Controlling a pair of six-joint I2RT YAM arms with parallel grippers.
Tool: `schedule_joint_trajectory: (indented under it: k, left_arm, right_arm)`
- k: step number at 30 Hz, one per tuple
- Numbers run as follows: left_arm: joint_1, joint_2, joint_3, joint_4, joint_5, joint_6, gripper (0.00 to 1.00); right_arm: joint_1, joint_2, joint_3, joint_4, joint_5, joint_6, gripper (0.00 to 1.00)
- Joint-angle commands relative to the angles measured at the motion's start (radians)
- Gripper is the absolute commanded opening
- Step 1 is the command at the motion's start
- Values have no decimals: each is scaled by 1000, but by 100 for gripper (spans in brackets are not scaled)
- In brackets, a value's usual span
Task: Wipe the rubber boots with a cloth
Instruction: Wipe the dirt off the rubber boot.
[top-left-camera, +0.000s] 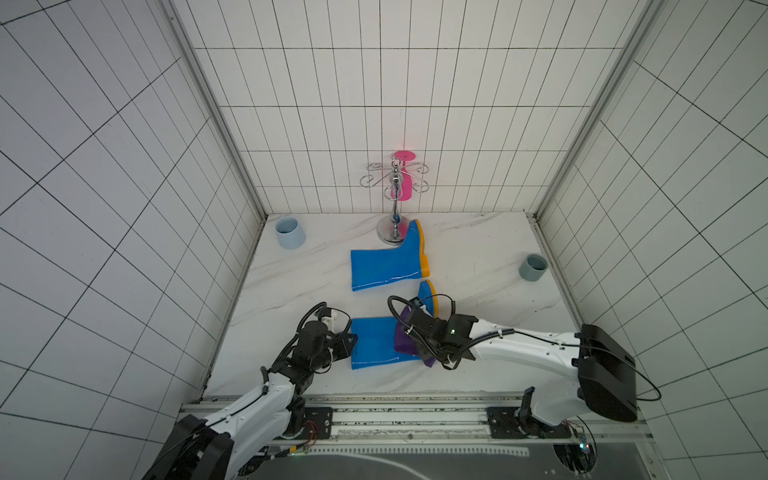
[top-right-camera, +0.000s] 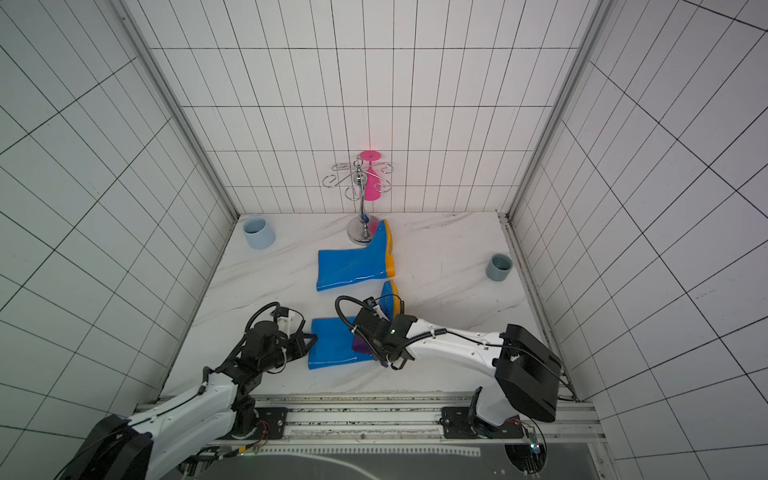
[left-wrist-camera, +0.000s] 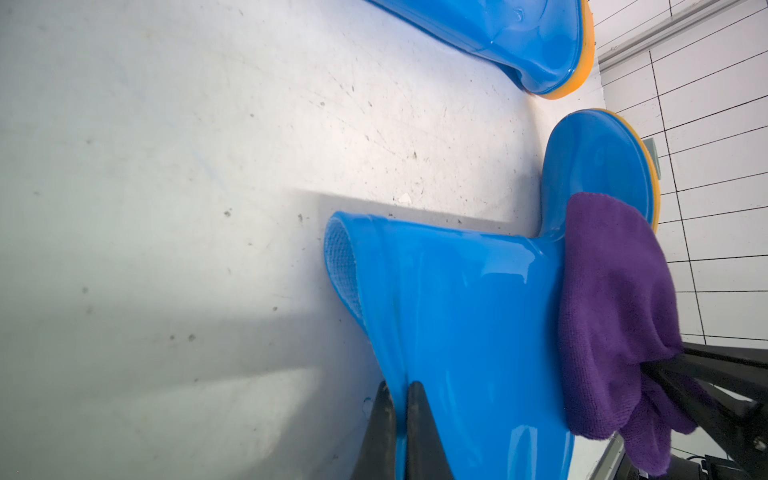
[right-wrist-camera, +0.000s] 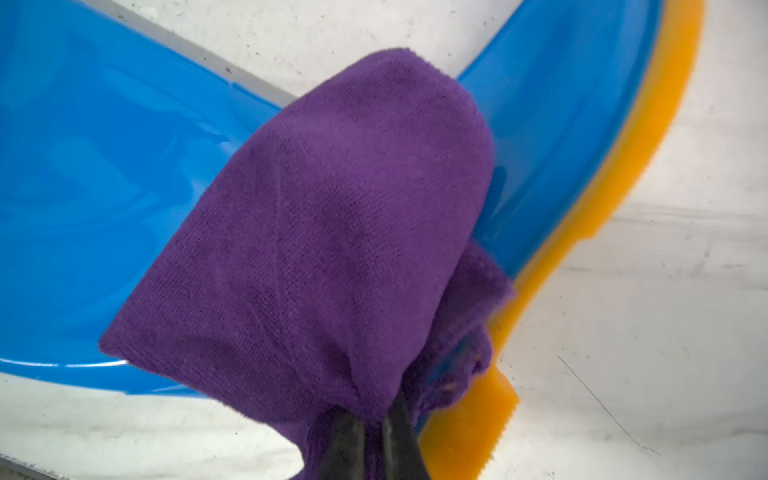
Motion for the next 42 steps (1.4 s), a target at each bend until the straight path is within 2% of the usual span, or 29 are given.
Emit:
schedule_joint_trajectory:
  k: [1,8,15,23,42]
  left_arm:
    - [-7,-2,-17,-6,16,8,0]
    - [-7,8,-16,-3,17,8,0]
    - [-8,20,-14,2,16,10,0]
    - [-7,49,-8,10,16,12,0]
    - [-7,90,24,-26,11,14,0]
  right_arm:
    - [-19,-2,-52,-75,85,40,0]
    - [-97,44,3,-9,123,-41,0]
    - [-215,82,69,59,113,-154,0]
    - [-297,166,191,107,101,-254,0]
    - [-377,332,451,140,55,-383,0]
